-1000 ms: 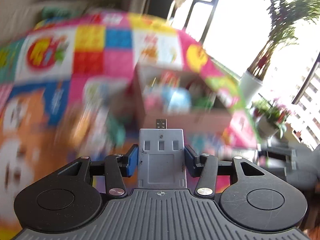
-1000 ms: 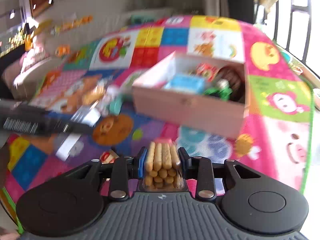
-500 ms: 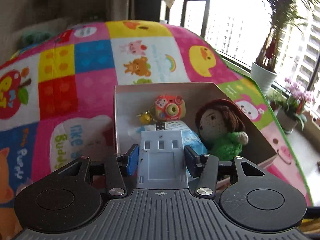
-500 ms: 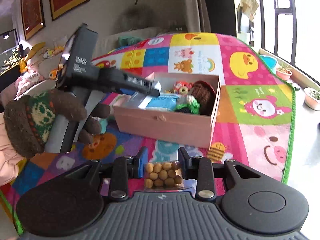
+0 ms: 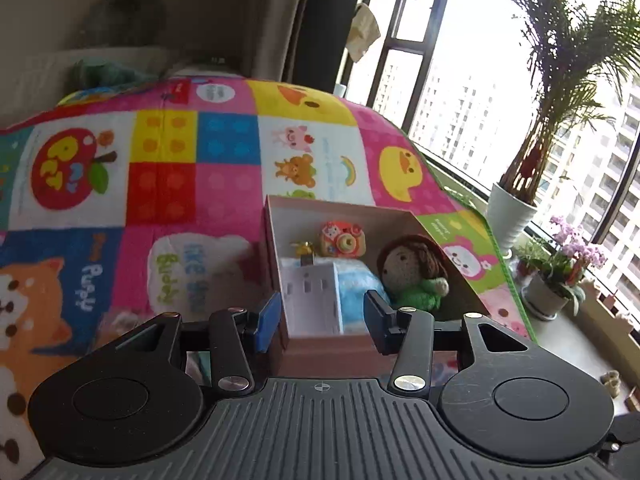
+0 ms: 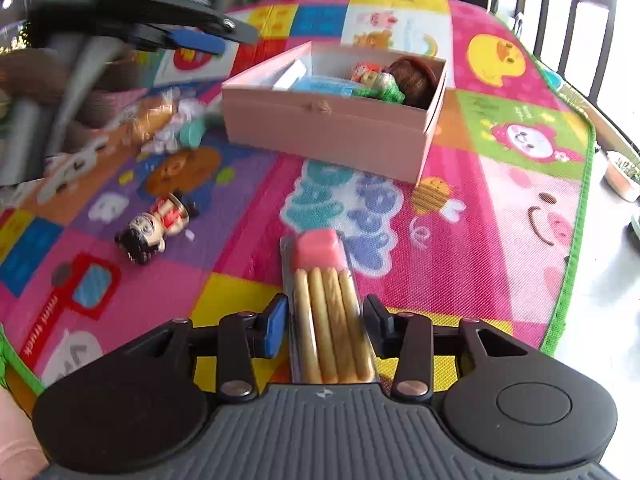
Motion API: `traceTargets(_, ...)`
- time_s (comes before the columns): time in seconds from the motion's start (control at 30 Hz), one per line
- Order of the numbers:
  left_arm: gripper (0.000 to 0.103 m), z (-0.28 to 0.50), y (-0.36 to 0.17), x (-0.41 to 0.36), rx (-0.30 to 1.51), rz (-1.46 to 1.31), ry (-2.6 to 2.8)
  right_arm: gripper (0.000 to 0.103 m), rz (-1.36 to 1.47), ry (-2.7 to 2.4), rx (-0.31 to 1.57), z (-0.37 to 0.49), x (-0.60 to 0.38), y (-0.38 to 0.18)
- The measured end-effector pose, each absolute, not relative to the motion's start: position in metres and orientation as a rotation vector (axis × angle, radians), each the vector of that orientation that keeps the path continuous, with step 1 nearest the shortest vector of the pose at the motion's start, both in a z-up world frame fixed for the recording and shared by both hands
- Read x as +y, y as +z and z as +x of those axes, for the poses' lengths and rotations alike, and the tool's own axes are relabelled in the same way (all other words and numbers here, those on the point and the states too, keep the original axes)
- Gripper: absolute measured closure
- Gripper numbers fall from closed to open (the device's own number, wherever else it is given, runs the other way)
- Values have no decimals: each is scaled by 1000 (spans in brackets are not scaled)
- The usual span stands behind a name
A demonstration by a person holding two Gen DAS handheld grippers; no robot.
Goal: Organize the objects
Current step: 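Lower the card reader into the pink box while the right gripper grasps the biscuit-stick pack, then carry the biscuit-stick pack with the right gripper and drop it into the pink box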
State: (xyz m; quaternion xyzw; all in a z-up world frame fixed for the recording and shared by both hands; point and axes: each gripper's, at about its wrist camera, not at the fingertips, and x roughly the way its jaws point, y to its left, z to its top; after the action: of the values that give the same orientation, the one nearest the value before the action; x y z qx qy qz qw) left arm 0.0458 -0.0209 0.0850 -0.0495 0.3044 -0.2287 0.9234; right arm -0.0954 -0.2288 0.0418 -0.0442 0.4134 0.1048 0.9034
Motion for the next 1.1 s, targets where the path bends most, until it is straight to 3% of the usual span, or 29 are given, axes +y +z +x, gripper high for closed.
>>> traceTargets(0.3,53,-2,53,44,703,-225,-422,71,-36,232,733,-70,-230,110)
traceTargets(0.57,53,-17,54,58,683,-260,-473,71,-64,245,550,23,-214,202)
traceTargets(0.8,53,-29,55,54,683,-238,-526,66,-187,92,535,123,-194,189)
traceTargets(0.9,53,-30,52,56,685,-197,-527,61,-113,95,562,111,-211,182)
traceTargets(1.1,53,-19,44,52,731,-163,-531,42,-77,74,568,45,-236,161)
